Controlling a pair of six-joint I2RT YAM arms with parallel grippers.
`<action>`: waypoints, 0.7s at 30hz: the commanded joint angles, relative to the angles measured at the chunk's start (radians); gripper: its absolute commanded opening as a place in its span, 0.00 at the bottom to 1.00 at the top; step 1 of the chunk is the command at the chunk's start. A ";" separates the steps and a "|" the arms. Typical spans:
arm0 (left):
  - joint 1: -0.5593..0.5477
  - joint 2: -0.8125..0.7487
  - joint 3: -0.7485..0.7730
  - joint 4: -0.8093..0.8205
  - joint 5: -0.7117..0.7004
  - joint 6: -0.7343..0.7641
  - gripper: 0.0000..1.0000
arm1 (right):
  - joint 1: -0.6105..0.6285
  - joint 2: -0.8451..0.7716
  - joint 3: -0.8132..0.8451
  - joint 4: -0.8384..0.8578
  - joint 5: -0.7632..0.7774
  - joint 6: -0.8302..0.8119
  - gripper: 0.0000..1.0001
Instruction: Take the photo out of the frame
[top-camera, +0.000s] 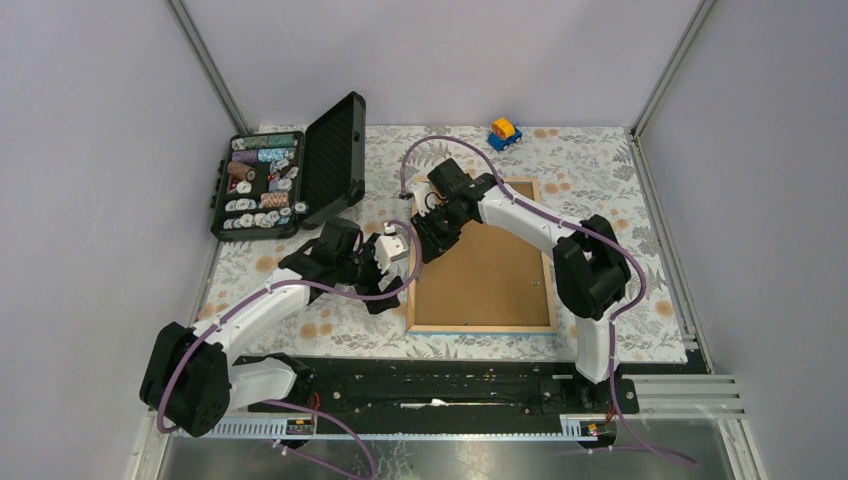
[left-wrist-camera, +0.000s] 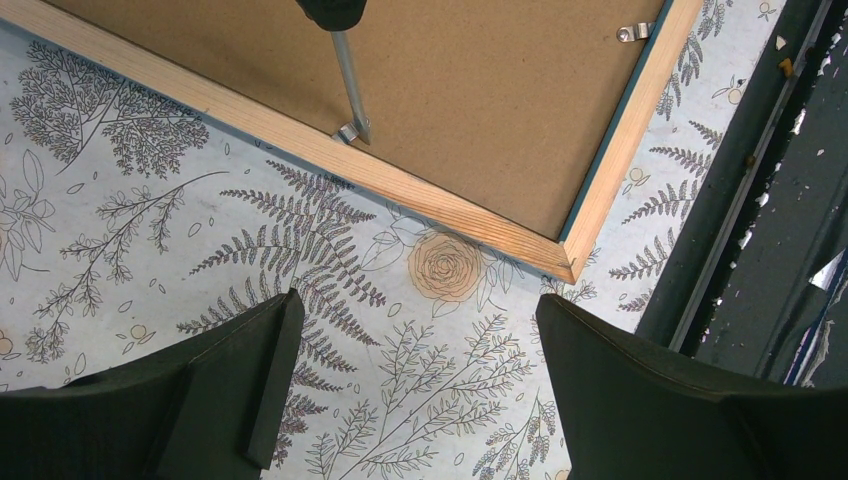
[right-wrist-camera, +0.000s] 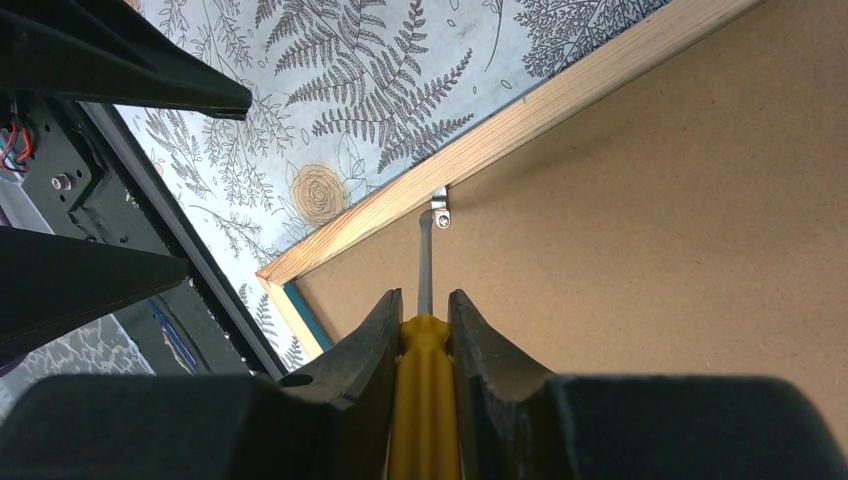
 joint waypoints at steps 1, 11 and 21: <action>-0.004 0.005 0.012 0.033 0.007 0.004 0.94 | 0.008 0.023 0.039 -0.001 0.027 0.011 0.00; -0.004 0.004 0.009 0.034 0.002 0.005 0.94 | 0.008 0.018 0.036 0.011 0.104 0.026 0.00; -0.004 0.012 0.012 0.033 0.000 0.004 0.94 | 0.008 -0.023 0.000 0.049 0.227 0.031 0.00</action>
